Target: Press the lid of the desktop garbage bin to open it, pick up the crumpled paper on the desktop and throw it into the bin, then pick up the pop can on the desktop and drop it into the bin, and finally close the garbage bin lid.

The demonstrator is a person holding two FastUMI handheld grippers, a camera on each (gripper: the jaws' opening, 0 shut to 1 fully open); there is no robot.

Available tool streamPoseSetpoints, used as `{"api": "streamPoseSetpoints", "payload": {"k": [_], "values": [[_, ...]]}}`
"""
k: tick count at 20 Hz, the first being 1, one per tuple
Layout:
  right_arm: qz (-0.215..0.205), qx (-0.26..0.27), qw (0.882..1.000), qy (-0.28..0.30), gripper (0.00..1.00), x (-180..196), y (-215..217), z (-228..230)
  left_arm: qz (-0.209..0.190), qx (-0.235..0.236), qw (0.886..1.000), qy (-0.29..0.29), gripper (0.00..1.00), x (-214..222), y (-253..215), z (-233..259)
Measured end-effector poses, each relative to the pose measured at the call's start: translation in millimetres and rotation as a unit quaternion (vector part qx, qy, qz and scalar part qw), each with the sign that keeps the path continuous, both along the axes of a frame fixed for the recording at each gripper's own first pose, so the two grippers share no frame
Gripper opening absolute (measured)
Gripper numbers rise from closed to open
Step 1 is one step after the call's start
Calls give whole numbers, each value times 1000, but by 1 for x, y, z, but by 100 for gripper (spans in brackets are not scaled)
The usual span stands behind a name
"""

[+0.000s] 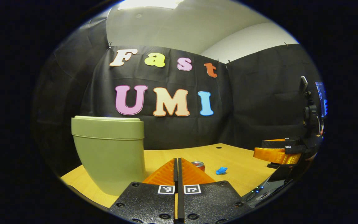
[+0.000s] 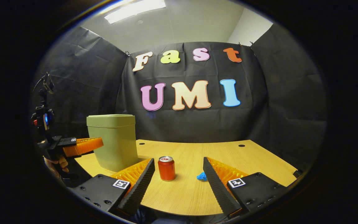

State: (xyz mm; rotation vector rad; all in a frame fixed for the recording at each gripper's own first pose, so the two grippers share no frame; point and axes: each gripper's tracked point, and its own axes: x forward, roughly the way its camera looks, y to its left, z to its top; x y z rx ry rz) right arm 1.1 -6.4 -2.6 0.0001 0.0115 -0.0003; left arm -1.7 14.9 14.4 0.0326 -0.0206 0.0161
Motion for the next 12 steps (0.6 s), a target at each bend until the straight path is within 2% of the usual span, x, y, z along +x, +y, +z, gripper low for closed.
{"api": "streamPoseSetpoints", "payload": {"k": [7, 12], "values": [[2, 7, 1000, 24, 99, 9, -3, -17, 39, 21, 998, -37, 0, 7, 43, 62], [9, 2, 999, 38, 98, 11, 0, -22, 99, 39, 993, -47, 0, 15, 92, 96]]}}
